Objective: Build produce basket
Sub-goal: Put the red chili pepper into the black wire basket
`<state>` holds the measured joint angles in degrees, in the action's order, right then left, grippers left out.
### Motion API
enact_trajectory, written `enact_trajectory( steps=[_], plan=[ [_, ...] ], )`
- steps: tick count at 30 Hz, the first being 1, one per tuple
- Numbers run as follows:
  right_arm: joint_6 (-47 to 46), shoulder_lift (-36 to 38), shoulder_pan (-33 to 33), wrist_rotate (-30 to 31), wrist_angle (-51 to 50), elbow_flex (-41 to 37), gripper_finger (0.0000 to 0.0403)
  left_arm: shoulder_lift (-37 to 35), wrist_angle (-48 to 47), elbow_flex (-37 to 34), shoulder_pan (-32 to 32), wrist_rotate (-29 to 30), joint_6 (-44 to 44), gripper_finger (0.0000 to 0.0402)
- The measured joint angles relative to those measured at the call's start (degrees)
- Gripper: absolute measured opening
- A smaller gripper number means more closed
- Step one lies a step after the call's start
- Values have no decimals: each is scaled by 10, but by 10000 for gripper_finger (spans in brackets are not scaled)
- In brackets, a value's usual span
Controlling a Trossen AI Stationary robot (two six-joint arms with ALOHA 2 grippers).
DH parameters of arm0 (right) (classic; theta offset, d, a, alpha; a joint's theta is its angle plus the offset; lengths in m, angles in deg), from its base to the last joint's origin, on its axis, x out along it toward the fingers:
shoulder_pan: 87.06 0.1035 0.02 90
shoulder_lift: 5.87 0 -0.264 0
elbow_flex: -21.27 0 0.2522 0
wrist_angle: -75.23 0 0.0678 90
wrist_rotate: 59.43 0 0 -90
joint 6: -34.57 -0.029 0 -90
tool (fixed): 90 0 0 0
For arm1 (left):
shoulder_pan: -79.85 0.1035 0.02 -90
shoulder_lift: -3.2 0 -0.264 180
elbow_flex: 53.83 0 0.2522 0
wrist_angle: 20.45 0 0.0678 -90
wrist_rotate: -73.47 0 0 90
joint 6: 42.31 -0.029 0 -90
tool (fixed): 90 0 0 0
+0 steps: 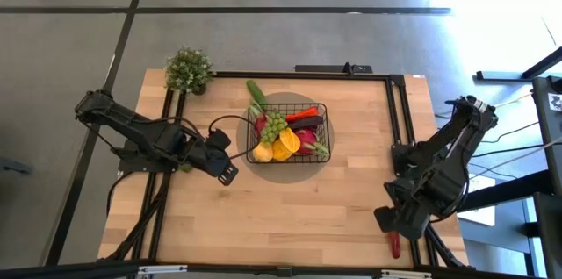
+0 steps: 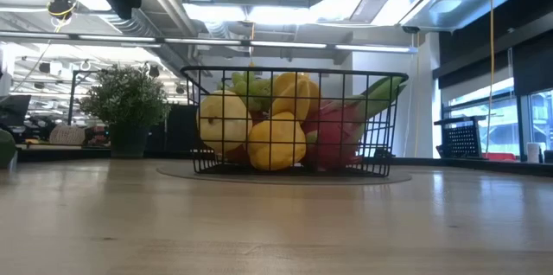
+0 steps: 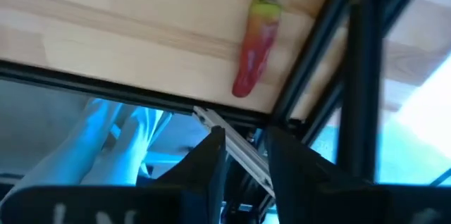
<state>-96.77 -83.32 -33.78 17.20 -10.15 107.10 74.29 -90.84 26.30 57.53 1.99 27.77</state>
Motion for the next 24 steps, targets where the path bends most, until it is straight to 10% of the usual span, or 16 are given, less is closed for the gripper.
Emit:
enact_trajectory(
  steps=[24],
  plan=[
    [-4, 0, -14, -48, 223, -263, 96, 0, -4, 0, 3, 1, -3, 99]
  ],
)
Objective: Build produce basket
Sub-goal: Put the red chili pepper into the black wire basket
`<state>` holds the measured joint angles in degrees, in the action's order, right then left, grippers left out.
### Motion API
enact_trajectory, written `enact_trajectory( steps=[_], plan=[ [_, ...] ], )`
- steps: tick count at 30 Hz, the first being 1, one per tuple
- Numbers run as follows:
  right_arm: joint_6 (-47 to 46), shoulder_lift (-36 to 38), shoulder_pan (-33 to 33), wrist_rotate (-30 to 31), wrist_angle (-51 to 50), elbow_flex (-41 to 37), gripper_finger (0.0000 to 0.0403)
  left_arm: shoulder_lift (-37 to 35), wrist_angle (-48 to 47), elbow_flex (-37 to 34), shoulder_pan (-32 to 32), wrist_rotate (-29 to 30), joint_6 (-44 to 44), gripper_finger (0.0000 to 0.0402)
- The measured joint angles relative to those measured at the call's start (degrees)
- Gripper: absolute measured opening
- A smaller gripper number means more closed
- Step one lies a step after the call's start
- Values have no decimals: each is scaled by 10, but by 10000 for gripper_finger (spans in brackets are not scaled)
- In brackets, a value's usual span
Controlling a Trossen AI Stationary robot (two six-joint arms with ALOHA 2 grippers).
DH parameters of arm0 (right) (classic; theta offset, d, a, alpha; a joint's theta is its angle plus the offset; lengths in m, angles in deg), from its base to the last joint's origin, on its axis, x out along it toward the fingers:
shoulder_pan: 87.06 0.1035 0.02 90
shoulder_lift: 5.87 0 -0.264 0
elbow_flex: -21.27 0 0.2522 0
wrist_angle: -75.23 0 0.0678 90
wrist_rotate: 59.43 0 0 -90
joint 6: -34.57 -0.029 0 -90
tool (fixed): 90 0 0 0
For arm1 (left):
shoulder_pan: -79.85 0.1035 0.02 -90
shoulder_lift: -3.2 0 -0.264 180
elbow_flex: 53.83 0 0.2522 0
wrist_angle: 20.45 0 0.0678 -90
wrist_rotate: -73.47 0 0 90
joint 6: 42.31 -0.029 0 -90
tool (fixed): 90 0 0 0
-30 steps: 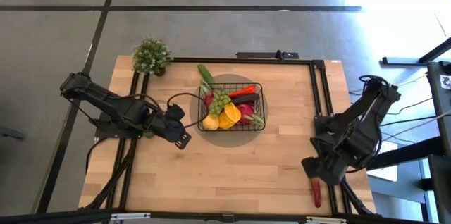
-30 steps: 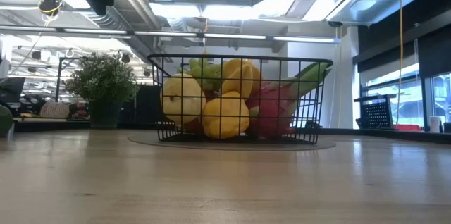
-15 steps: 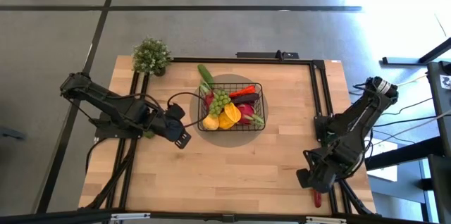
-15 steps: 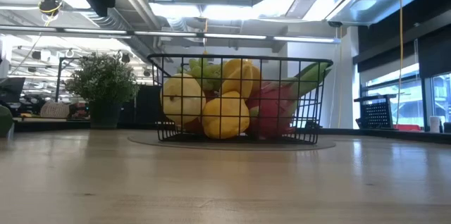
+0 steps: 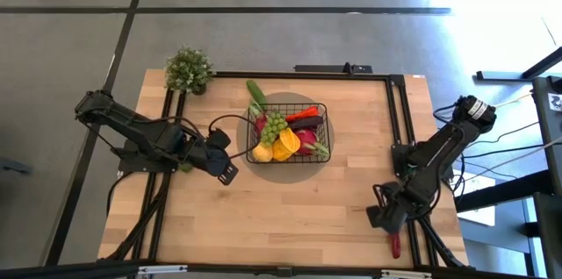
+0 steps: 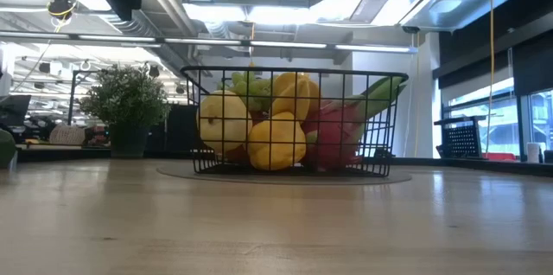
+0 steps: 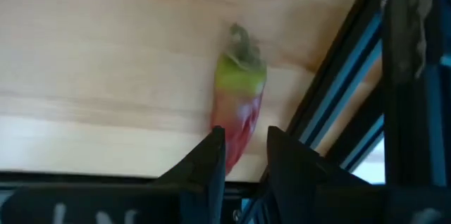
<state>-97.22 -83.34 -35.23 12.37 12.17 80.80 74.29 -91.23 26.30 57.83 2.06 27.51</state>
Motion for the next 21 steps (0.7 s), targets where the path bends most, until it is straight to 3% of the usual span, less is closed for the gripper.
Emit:
enact_trajectory(
  steps=[9, 16, 21],
  plan=[
    [43, 0, -21, 5, 23, -48, 96, 0, 0, 0, 0, 0, 0, 99],
    [62, 0, -40, 0, 123, -108, 96, 0, 0, 0, 0, 0, 0, 99],
    [63, 0, -46, -44, 154, -139, 96, 0, 0, 0, 0, 0, -6, 99]
  ],
)
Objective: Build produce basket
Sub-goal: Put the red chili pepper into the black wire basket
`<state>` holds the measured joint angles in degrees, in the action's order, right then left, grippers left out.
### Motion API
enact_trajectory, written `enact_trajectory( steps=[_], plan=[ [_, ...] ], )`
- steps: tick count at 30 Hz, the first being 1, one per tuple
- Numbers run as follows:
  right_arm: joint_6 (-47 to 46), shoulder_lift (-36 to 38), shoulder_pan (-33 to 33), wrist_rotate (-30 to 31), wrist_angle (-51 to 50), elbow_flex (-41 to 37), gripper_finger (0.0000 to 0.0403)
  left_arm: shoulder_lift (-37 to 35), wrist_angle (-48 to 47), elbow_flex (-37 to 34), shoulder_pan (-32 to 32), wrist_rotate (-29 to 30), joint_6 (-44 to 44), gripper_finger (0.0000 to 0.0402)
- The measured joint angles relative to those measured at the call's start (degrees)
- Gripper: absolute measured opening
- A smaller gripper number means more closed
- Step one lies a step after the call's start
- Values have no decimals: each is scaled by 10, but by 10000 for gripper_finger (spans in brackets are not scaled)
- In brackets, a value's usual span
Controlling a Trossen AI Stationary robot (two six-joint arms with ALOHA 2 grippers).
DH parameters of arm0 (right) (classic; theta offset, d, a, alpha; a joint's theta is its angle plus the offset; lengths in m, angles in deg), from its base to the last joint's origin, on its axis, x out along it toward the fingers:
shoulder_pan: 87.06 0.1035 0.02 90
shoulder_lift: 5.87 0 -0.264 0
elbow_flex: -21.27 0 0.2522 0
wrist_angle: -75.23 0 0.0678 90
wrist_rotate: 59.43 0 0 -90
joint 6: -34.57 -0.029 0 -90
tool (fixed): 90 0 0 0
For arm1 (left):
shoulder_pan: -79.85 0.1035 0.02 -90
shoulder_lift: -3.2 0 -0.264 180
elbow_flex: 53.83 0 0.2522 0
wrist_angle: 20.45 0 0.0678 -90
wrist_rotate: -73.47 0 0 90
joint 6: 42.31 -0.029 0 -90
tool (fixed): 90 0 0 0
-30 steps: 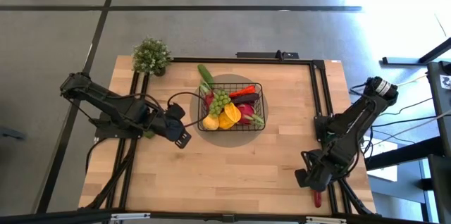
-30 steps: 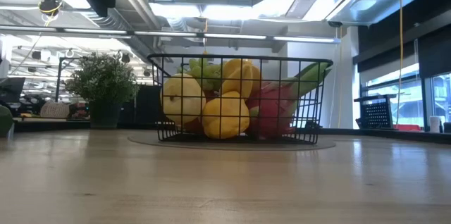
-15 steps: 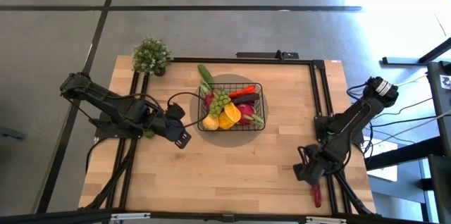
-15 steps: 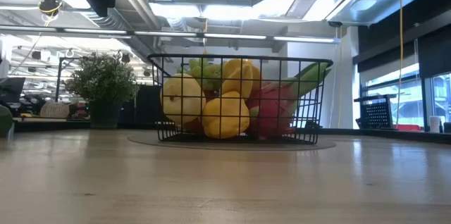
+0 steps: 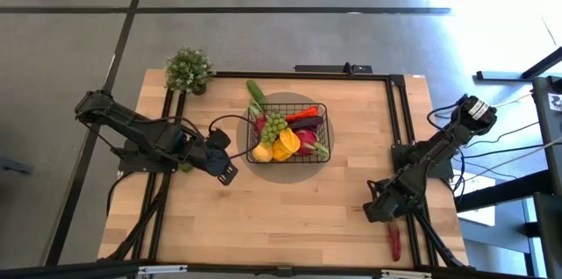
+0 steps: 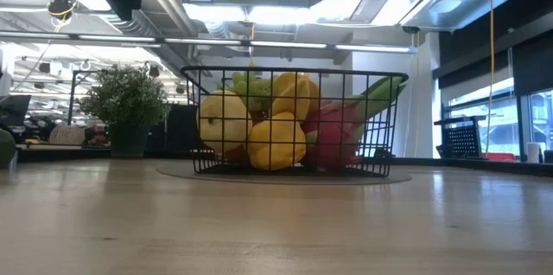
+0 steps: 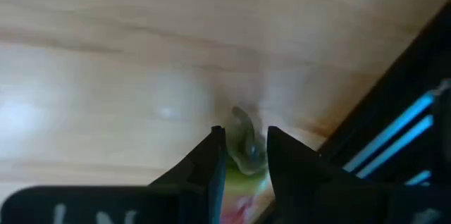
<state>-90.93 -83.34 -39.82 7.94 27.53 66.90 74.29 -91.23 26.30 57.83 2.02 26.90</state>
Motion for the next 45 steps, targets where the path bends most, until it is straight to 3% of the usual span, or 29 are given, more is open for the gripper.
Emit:
enact_trajectory(
  steps=[9, 18, 31, 37, 45],
  plan=[
    [16, 0, 0, -10, 10, -10, 89, 0, 0, 0, 0, 0, -22, 99],
    [22, 0, 0, -5, 6, -10, 7, 0, 0, 0, 0, 0, -23, 99],
    [106, 0, -23, 66, 2, 4, 1, 0, 0, 0, 0, 0, -24, 99],
    [155, 0, -56, 129, -52, 56, 1, 0, 0, 0, 0, 0, -24, 99],
    [244, 0, -108, 212, -235, 178, 0, 0, 0, 0, 0, 0, -24, 99]
  ],
)
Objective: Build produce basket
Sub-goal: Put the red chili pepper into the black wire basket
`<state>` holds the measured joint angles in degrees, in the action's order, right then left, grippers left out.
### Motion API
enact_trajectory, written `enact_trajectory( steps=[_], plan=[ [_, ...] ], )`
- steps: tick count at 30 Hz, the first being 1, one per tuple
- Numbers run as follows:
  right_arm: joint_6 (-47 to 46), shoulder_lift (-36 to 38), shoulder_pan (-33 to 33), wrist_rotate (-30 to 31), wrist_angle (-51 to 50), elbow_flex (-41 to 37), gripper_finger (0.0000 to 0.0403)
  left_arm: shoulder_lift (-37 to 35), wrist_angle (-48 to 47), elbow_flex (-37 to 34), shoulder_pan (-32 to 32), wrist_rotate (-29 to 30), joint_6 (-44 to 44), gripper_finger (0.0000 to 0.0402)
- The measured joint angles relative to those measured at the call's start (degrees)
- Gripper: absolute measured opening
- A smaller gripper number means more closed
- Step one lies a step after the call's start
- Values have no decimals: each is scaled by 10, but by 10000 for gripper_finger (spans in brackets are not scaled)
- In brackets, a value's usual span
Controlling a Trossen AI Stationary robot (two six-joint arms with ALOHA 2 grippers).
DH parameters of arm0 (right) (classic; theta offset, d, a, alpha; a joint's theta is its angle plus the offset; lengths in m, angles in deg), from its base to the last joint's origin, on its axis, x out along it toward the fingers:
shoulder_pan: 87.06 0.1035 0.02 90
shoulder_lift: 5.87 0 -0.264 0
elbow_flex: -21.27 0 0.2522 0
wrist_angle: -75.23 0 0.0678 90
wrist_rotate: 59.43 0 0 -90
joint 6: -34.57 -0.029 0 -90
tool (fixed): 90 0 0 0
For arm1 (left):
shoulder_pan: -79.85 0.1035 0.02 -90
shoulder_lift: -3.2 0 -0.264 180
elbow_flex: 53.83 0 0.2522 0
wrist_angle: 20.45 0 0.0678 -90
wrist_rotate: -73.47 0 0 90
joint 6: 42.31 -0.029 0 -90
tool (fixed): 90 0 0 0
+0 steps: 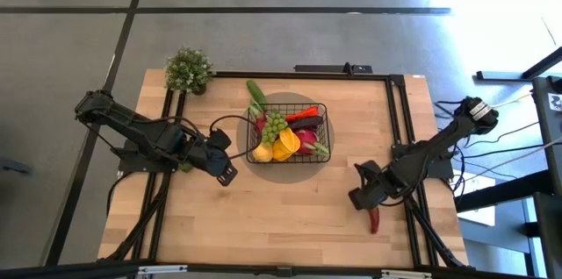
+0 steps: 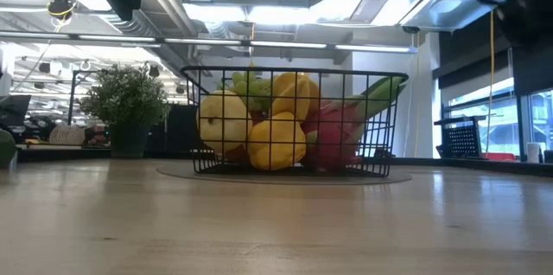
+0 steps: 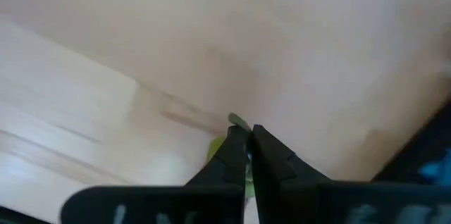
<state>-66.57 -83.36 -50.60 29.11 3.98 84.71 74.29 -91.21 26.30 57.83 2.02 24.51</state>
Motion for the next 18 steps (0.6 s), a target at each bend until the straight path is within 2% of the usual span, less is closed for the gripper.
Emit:
enact_trajectory(
  steps=[5, 13, 18],
  plan=[
    [50, 0, -31, 104, -107, 111, 0, 0, 0, 0, 0, 0, 0, 99],
    [174, 0, -66, 372, -217, 313, 0, 0, 0, 0, 0, 0, 0, 99],
    [322, 0, -98, 535, -211, 378, 0, 0, 0, 0, 0, 1, 0, 99]
  ],
)
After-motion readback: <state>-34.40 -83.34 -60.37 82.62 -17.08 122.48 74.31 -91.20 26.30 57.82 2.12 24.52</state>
